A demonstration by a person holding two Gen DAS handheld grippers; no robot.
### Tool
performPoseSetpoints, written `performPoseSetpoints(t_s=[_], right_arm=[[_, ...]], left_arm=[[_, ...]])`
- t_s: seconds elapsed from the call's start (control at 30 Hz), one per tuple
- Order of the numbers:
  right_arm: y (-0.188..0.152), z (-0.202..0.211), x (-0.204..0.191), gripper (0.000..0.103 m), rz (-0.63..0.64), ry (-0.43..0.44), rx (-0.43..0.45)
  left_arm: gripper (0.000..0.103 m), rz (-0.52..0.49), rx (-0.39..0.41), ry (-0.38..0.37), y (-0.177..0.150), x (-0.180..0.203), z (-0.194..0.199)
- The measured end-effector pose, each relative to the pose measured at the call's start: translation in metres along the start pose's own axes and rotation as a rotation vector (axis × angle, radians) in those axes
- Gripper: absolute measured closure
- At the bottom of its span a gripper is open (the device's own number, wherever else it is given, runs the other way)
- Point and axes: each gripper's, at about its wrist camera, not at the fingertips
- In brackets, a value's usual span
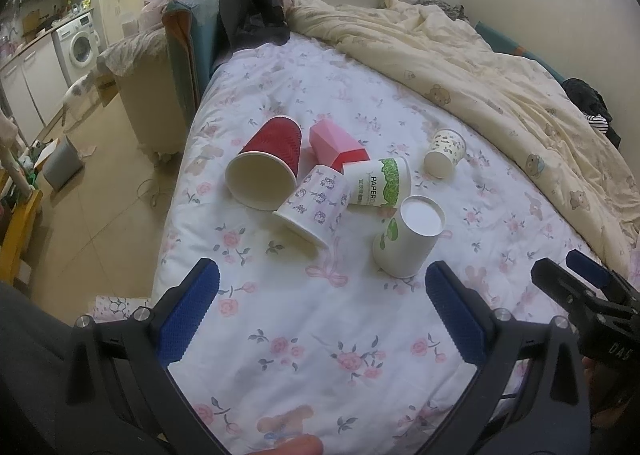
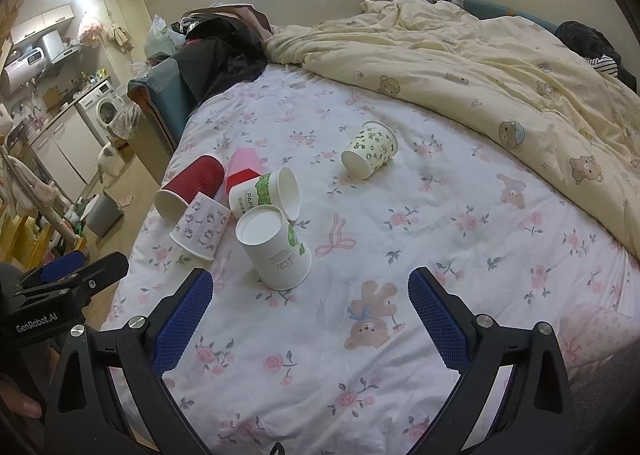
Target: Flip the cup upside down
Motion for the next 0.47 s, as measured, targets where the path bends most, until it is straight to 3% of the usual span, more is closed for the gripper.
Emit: performPoseSetpoints(t_s=[0.47], right_arm=[[-0.0005,-0.0003,0.0008,0.003,0.002,0.001,-0.001]], left_arm=[[0.001,0.003,-0.008,-0.005,-0.0032,0.0004,0.0014]])
Point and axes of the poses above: each gripper's, at about its wrist camera, not at the fingertips, and z roughly against the way its jaws point, x to its right, y to its top, and after that the axes turned 13 degrees about x, right-handed
